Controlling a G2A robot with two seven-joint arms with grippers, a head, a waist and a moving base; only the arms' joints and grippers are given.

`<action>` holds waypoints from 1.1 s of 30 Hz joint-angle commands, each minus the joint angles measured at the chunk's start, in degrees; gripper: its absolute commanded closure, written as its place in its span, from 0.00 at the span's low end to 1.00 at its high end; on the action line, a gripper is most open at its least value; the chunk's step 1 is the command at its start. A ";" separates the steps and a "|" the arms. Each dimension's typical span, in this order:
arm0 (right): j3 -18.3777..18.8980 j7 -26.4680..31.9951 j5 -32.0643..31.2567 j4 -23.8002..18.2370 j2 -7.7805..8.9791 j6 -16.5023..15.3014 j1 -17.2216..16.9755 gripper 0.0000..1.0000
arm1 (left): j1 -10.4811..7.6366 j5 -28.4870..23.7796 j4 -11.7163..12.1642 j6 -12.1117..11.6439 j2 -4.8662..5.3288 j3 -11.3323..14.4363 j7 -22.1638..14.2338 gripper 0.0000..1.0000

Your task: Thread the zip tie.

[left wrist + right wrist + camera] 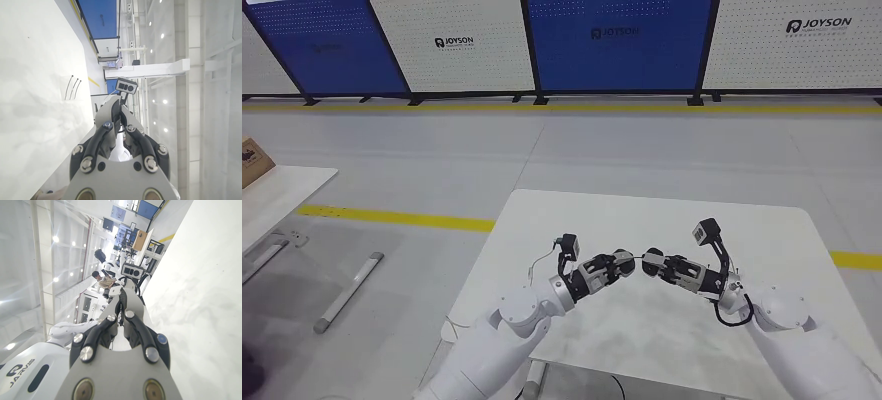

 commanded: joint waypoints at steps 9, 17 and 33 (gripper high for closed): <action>0.19 -0.87 -0.70 -1.10 -0.04 1.22 -0.82 0.94 | 0.06 1.30 -0.24 -0.20 -0.03 0.42 1.25 1.00; 2.10 0.15 -0.16 -1.32 -0.01 3.24 -1.77 0.00 | 0.08 1.76 -0.24 -0.05 0.00 0.44 1.51 1.00; 12.14 -0.12 4.11 -2.86 1.68 2.62 -7.48 0.00 | 1.39 -1.66 -0.21 2.50 0.71 -3.76 1.03 1.00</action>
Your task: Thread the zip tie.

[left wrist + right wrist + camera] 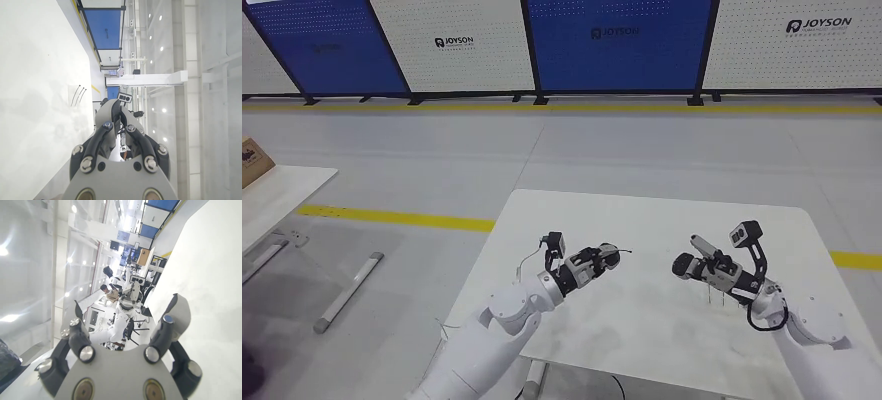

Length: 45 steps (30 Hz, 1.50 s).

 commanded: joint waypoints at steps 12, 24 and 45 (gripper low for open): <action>-0.07 0.05 -0.03 0.01 -0.01 0.00 0.05 0.00 | 0.38 1.32 0.15 -1.29 0.07 -0.60 1.90 1.00; -0.07 0.05 -0.03 0.01 -0.01 0.00 0.05 0.00 | 4.95 12.00 -0.94 -7.71 1.68 -5.38 0.03 1.00; -0.07 0.05 -0.03 0.01 -0.01 0.00 0.05 0.00 | 6.40 11.39 -3.56 -11.80 2.62 -8.43 -6.19 1.00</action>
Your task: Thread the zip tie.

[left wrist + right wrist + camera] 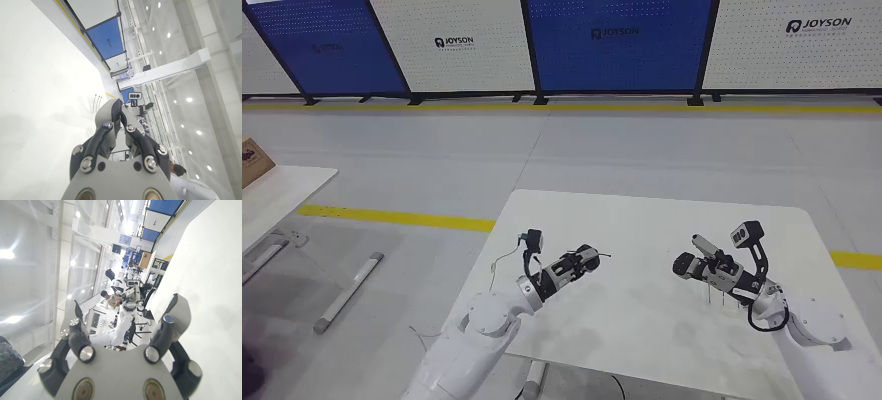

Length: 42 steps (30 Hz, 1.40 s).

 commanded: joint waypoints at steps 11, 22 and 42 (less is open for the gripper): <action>0.00 0.00 0.00 0.00 0.00 0.00 0.00 0.00 | 5.13 -16.20 -9.39 -4.08 1.73 -9.26 -16.52 1.00; 0.00 0.00 0.00 0.00 0.00 0.00 0.00 0.00 | 5.50 -12.45 -9.86 -6.61 1.80 -9.84 -13.90 1.00; 0.00 0.00 0.00 0.00 0.00 0.00 0.00 0.00 | 7.78 -27.41 -18.95 -7.05 -0.72 -14.09 -20.47 1.00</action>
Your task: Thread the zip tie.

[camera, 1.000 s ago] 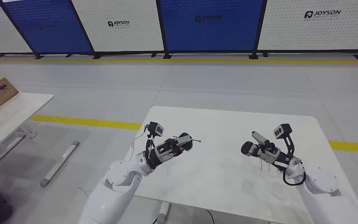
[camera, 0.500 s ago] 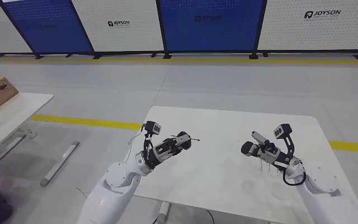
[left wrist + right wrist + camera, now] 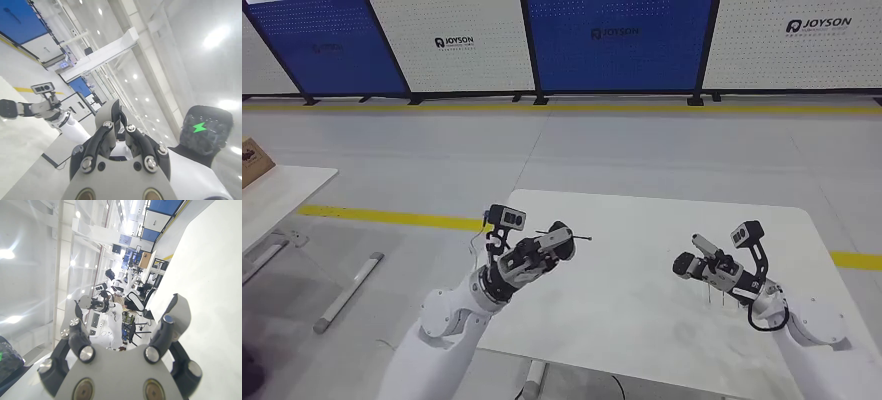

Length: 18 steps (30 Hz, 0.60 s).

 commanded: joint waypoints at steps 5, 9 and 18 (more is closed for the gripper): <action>0.00 0.00 0.00 0.00 0.00 0.00 0.00 0.00 | 1.03 -3.22 -0.48 0.00 -1.43 -1.41 -5.21 1.00; 0.00 0.00 0.00 0.00 0.00 0.00 0.00 0.00 | 1.50 -3.04 -0.69 0.00 -2.34 -2.57 -7.35 1.00; 0.00 0.00 0.00 0.00 0.00 0.00 0.00 0.00 | 1.86 0.30 0.16 0.00 -4.09 -3.68 -8.18 1.00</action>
